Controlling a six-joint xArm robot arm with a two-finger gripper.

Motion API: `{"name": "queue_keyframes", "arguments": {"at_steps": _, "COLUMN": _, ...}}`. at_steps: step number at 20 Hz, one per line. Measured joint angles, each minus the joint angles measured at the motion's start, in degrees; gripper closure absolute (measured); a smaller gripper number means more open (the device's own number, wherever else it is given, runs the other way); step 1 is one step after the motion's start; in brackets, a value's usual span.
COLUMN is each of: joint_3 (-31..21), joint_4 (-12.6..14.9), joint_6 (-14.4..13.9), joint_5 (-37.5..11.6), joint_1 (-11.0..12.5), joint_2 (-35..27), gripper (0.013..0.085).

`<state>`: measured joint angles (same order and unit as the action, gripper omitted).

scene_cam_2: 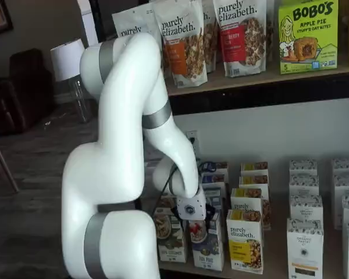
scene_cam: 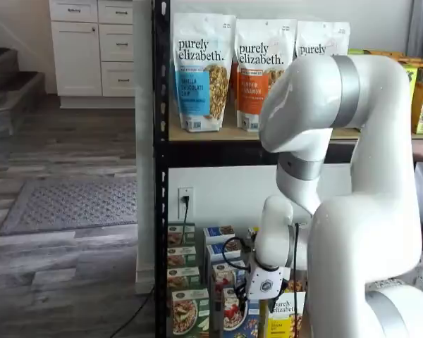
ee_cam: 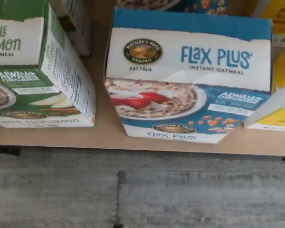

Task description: Pick up the blue and white box that is on the bottom shelf, the second box from the left

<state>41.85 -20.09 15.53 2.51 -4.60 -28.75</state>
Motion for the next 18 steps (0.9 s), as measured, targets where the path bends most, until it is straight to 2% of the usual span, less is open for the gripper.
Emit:
{"name": "queue_keyframes", "arguments": {"at_steps": 2, "joint_3": 0.95, "joint_4": -1.58, "joint_6": 1.26, "joint_5": -0.14, "joint_1": -0.29, "joint_2": -0.95, "gripper": 0.013}}
{"name": "queue_keyframes", "arguments": {"at_steps": 6, "joint_3": 2.8, "joint_4": -3.0, "joint_6": 2.37, "joint_5": 0.08, "joint_1": -0.59, "joint_2": -2.52, "gripper": 0.013}}
{"name": "queue_keyframes", "arguments": {"at_steps": 8, "joint_3": 3.58, "joint_4": -5.27, "joint_6": 4.26, "joint_5": 0.17, "joint_1": -0.99, "joint_2": -3.08, "gripper": 0.013}}
{"name": "queue_keyframes", "arguments": {"at_steps": 10, "joint_3": 4.1, "joint_4": -4.32, "joint_6": 3.32, "joint_5": 0.1, "joint_1": -0.95, "joint_2": -3.56, "gripper": 0.013}}
{"name": "queue_keyframes", "arguments": {"at_steps": 12, "joint_3": 4.35, "joint_4": -1.16, "joint_6": 0.5, "joint_5": -0.02, "joint_1": -0.57, "joint_2": -3.86, "gripper": 0.013}}
{"name": "queue_keyframes", "arguments": {"at_steps": 15, "joint_3": 4.49, "joint_4": 1.38, "joint_6": -1.68, "joint_5": -0.02, "joint_1": -0.26, "joint_2": -4.03, "gripper": 0.013}}
{"name": "queue_keyframes", "arguments": {"at_steps": 16, "joint_3": 4.53, "joint_4": 2.03, "joint_6": -2.24, "joint_5": 0.04, "joint_1": -0.15, "joint_2": -4.06, "gripper": 0.013}}
{"name": "queue_keyframes", "arguments": {"at_steps": 18, "joint_3": 4.64, "joint_4": 1.54, "joint_6": -1.79, "joint_5": 0.18, "joint_1": -0.21, "joint_2": -4.11, "gripper": 0.013}}
